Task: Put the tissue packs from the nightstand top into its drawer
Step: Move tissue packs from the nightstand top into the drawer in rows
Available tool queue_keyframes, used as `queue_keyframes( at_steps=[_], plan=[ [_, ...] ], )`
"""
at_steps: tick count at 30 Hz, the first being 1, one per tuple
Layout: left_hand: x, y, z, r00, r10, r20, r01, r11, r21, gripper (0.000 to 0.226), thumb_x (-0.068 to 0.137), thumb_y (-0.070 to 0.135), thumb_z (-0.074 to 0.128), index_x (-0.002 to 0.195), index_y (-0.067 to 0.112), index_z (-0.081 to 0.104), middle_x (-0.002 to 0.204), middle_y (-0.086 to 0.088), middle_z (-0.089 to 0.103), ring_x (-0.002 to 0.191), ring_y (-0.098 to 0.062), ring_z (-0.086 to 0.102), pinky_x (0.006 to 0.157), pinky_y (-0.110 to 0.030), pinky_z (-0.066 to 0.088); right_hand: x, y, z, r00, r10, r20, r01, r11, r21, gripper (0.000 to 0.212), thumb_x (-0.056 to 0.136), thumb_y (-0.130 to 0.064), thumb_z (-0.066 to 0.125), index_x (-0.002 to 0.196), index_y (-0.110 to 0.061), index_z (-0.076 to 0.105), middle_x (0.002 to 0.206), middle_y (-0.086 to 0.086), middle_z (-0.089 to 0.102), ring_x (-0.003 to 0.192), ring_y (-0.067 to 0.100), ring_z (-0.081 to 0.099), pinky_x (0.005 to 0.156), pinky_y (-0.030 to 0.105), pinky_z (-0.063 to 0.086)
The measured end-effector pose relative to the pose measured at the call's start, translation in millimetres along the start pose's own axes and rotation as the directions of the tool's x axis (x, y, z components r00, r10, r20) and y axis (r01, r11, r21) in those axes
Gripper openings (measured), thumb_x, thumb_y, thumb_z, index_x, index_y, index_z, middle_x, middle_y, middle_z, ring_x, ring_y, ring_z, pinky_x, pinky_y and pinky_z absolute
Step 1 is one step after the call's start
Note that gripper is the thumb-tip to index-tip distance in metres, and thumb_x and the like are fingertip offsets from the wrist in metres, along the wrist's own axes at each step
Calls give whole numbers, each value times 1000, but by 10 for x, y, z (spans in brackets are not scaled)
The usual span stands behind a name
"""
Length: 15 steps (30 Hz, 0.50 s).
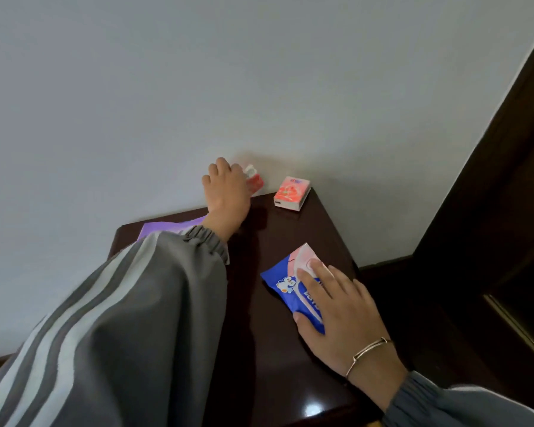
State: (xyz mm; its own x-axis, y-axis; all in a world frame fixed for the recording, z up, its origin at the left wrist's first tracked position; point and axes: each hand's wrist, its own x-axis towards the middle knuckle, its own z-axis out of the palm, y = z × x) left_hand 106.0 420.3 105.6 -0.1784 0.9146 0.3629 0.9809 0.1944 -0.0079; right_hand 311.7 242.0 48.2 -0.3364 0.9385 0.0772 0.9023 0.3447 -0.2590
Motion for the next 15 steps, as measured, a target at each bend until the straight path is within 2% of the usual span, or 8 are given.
queue_keyframes(
  at_steps=[2, 4, 5, 6, 7, 10, 12, 15],
  plan=[
    [95, 142, -131, 999, -38, 30, 45, 963, -267, 39, 95, 37, 51, 112, 2, 56, 122, -19, 51, 113, -37, 49, 91, -44, 39, -2, -7, -7, 1000, 5, -6, -5, 1000, -6, 67, 80, -57, 40, 142, -31, 37, 151, -5, 34, 135, 20, 40, 104, 46, 40],
    [192, 370, -230, 981, -10, 191, 113, 839, -532, 40, 91, 43, 55, 94, 4, 62, 112, -20, 59, 106, -37, 56, 89, -41, 45, -6, -17, -15, 1000, 7, -8, -7, 1000, -13, 66, 80, -57, 39, 140, -31, 39, 150, -4, 37, 132, 21, 43, 102, 46, 42],
    [218, 489, -240, 962, 29, 271, 140, 799, -585, 36, 89, 42, 58, 83, 7, 61, 105, -19, 62, 103, -35, 59, 85, -38, 46, -10, -20, -22, 1000, 9, -16, -9, 1000, -15, 66, 79, -57, 40, 139, -31, 41, 148, -4, 40, 130, 21, 46, 100, 46, 44],
    [216, 597, -215, 939, 57, 339, 173, 774, -610, 33, 88, 40, 61, 76, 9, 60, 101, -20, 64, 102, -35, 61, 83, -37, 47, -13, -26, -36, 1000, 10, -27, -10, 1000, -16, 65, 78, -56, 42, 138, -30, 43, 147, -3, 43, 128, 22, 49, 98, 46, 46],
    [196, 694, -158, 916, 76, 394, 207, 751, -627, 30, 87, 38, 62, 78, 9, 62, 103, -21, 66, 103, -34, 62, 83, -36, 48, -19, -31, -38, 999, 11, -37, -11, 1000, -15, 65, 77, -56, 43, 137, -30, 44, 146, -3, 44, 126, 22, 50, 97, 46, 46],
    [142, 835, 62, 856, 99, 507, 282, 732, -620, 39, 87, 36, 64, 104, 0, 66, 114, -22, 66, 110, -33, 61, 92, -38, 48, -18, -44, -28, 999, -4, -54, 5, 1000, 11, 66, 77, -55, 40, 138, -31, 40, 147, -3, 41, 127, 22, 48, 99, 47, 44],
    [146, 850, 144, 846, 108, 522, 267, 761, -591, 38, 87, 36, 63, 102, 1, 66, 113, -20, 67, 108, -33, 62, 93, -37, 49, 1, -41, 2, 999, -15, -42, 16, 1000, 20, 67, 79, -56, 35, 142, -34, 31, 152, -5, 32, 133, 21, 40, 105, 48, 37],
    [139, 845, 153, 858, 100, 504, 236, 796, -558, 44, 86, 37, 64, 107, -2, 65, 110, -21, 67, 107, -35, 61, 92, -39, 48, -3, -5, 17, 999, 1, -53, 1, 1000, 23, 67, 79, -55, 34, 142, -33, 32, 152, -4, 32, 134, 22, 40, 105, 49, 36]
  ],
)
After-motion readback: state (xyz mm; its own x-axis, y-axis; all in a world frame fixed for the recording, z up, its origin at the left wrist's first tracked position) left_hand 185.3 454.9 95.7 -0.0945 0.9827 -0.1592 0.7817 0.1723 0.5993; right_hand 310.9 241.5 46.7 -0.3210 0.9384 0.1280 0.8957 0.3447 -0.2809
